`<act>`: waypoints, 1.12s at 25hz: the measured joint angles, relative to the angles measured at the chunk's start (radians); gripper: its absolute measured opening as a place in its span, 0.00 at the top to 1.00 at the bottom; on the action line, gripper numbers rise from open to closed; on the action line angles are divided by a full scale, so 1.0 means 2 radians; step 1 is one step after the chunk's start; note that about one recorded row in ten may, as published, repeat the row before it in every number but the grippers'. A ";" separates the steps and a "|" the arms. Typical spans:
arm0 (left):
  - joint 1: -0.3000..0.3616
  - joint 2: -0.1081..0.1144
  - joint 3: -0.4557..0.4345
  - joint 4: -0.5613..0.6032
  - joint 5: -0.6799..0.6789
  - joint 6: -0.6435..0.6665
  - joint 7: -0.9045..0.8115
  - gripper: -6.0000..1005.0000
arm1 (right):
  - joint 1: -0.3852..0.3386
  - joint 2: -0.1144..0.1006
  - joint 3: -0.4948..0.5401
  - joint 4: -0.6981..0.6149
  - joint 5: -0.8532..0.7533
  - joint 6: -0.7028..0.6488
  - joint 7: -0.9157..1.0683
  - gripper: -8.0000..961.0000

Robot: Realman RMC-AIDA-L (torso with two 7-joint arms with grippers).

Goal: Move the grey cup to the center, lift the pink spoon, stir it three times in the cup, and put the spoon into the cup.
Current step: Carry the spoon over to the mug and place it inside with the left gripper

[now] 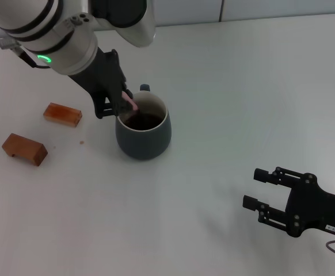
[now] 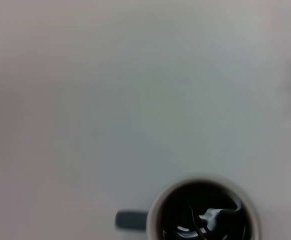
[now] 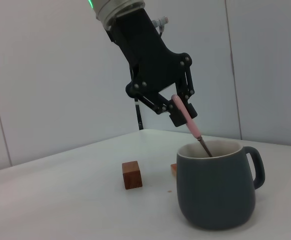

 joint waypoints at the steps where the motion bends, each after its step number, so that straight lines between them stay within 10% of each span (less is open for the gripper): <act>1: 0.000 0.000 -0.001 -0.001 0.011 -0.001 -0.005 0.80 | 0.000 0.000 0.000 0.000 0.000 0.000 0.000 0.35; 28: 0.006 0.001 -0.005 -0.011 0.026 -0.008 -0.027 0.79 | 0.002 -0.001 -0.004 0.000 0.000 -0.003 0.005 0.35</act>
